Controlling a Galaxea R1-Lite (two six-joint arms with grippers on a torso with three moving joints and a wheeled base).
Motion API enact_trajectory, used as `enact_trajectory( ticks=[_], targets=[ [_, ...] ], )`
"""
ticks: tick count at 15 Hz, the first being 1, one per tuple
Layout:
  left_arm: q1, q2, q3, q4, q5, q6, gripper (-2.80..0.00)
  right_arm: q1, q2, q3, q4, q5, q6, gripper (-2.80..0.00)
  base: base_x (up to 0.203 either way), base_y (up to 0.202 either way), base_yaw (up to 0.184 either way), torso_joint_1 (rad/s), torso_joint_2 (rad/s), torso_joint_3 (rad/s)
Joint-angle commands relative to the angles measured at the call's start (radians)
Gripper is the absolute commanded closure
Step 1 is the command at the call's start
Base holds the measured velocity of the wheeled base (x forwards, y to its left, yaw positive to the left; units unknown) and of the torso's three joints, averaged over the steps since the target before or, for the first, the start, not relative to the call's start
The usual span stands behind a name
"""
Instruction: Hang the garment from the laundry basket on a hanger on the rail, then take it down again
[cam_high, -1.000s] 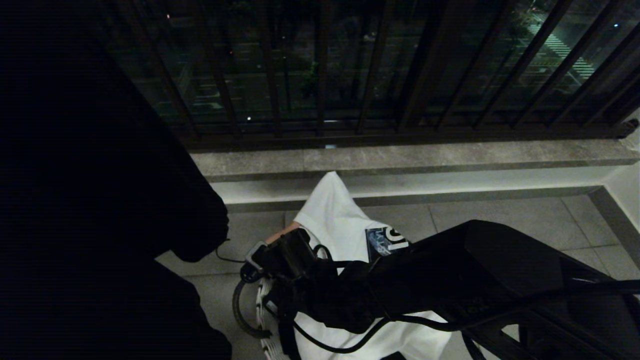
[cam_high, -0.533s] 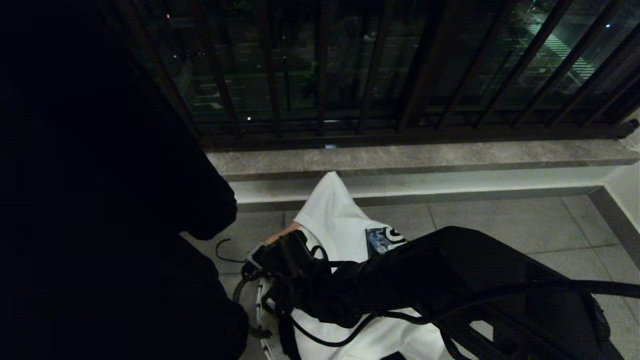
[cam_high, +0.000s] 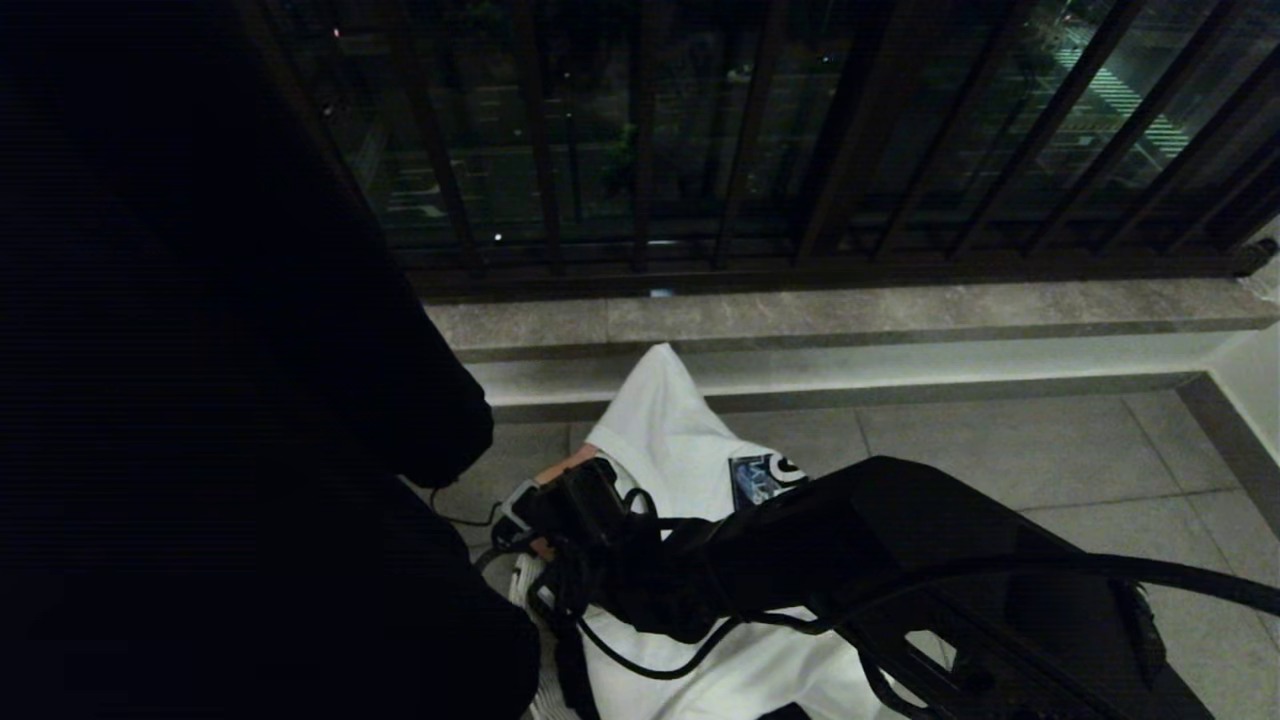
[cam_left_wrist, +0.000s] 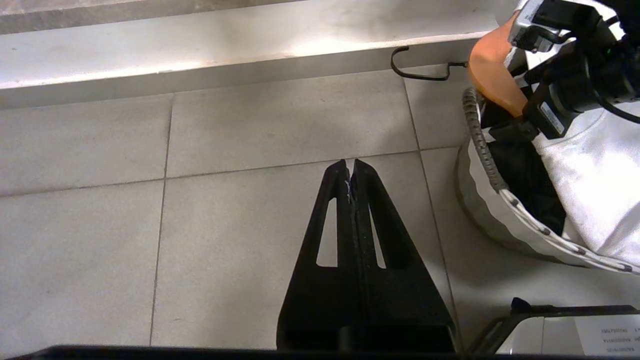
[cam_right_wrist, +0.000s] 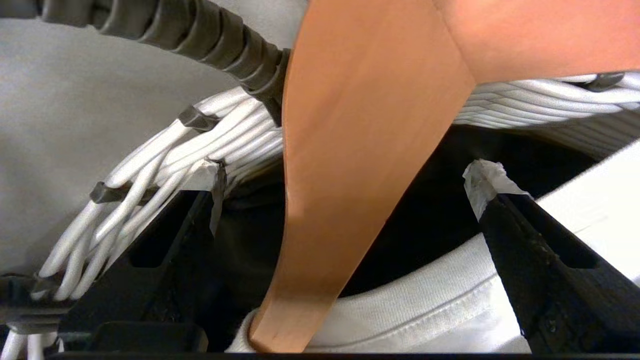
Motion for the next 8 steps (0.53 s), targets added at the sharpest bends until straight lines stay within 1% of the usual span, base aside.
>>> enact_trajectory(
  ticks=[1,8],
  targets=[
    [0.0,0.0,0.003,-0.001,0.0,0.0,0.0,0.0,0.006,-0.006,-0.002,-0.001,-0.002,0.0,0.0,0.0,0.0,0.0,0.0,0.0],
    [0.0,0.0,0.003,-0.001,0.0,0.0,0.0,0.002,0.0,0.0,-0.002,-0.001,-0.001,0.0,0.0,0.0,0.0,0.0,0.0,0.0]
  ],
)
